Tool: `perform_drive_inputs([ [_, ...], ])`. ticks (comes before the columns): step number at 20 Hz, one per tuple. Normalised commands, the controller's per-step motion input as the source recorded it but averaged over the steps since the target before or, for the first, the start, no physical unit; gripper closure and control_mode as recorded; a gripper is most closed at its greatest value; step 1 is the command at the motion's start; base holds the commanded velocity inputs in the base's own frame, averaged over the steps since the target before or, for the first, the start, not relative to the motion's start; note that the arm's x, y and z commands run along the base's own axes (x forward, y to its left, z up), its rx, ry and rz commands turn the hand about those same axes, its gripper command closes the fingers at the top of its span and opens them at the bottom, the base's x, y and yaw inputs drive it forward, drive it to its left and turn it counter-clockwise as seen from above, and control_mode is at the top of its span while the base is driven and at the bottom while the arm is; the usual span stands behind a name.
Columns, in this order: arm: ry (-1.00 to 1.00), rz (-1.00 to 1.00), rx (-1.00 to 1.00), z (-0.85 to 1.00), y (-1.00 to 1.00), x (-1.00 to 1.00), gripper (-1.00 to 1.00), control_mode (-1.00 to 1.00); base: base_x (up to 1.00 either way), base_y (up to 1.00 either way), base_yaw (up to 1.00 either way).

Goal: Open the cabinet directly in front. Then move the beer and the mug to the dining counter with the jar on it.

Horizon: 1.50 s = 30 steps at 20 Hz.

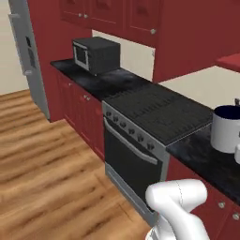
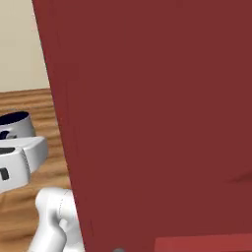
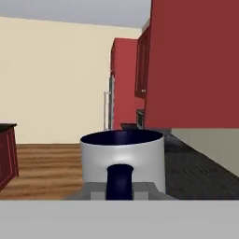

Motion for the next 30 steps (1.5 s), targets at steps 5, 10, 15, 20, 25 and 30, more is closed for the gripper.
perform_drive_inputs([
  [5,0.0,0.0,0.0,0.0,0.0,0.0,1.0,1.0,0.33,0.0,0.84],
  [10,0.0,0.0,0.0,0.0,0.0,0.0,1.0,1.0,0.46,0.0,0.83],
  [15,0.0,0.0,0.0,0.0,0.0,0.0,1.0,1.0,0.59,0.0,0.8],
  [20,0.0,0.0,0.0,0.0,0.0,0.0,1.0,1.0,0.71,0.0,0.8],
  [25,0.0,0.0,0.0,0.0,0.0,0.0,1.0,1.0,0.72,0.0,0.8],
  [30,0.0,0.0,0.0,0.0,0.0,0.0,1.0,1.0,0.71,0.0,0.8],
])
